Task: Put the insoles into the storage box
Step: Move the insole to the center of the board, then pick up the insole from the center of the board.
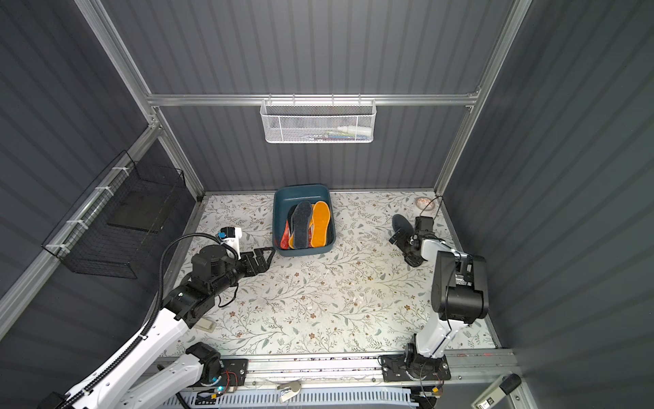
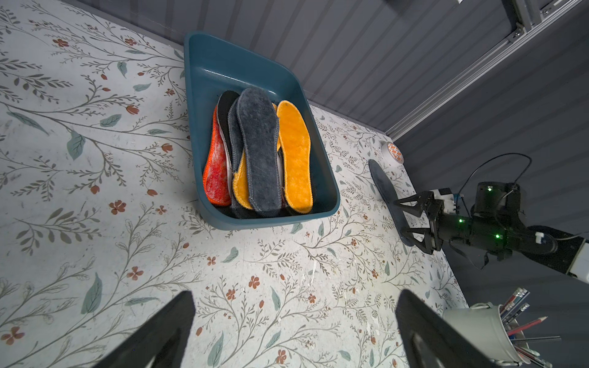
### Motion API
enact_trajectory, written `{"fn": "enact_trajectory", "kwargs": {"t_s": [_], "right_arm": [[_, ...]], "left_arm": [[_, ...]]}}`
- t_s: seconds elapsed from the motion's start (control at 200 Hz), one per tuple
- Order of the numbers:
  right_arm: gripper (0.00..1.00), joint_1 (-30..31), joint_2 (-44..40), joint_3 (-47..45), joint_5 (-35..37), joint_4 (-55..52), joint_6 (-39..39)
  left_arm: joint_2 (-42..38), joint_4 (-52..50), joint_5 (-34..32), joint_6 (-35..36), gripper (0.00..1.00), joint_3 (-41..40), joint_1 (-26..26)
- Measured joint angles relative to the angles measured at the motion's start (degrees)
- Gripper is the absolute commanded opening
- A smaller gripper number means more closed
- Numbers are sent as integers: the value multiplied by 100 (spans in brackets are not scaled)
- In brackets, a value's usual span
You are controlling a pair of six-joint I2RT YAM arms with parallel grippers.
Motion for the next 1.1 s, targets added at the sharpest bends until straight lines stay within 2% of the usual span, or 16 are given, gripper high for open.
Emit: {"fn": "enact_trajectory", "kwargs": {"t_s": [0.405, 0.645, 0.735, 0.886, 0.971, 1.101], "right_arm": [[99, 1182, -1034, -1032, -210, -59, 496], [98, 1084, -1475, -951, 251, -619, 310], [91, 925, -1408, -787, 424, -765, 144], [67, 675, -1062, -323, 638, -1071, -245], [63, 551, -894, -116, 688, -1200, -367], [62, 400, -603, 219, 752, -1493, -573]], "left_arm": [[33, 24, 24, 0, 100, -2, 0], [31, 26, 44, 0, 100, -2, 0], [26, 28, 72, 0, 100, -2, 0], [-13, 92, 92, 0, 100, -28, 0], [-24, 164, 118, 0, 100, -74, 0], [-13, 306, 157, 0, 100, -160, 0]]}}
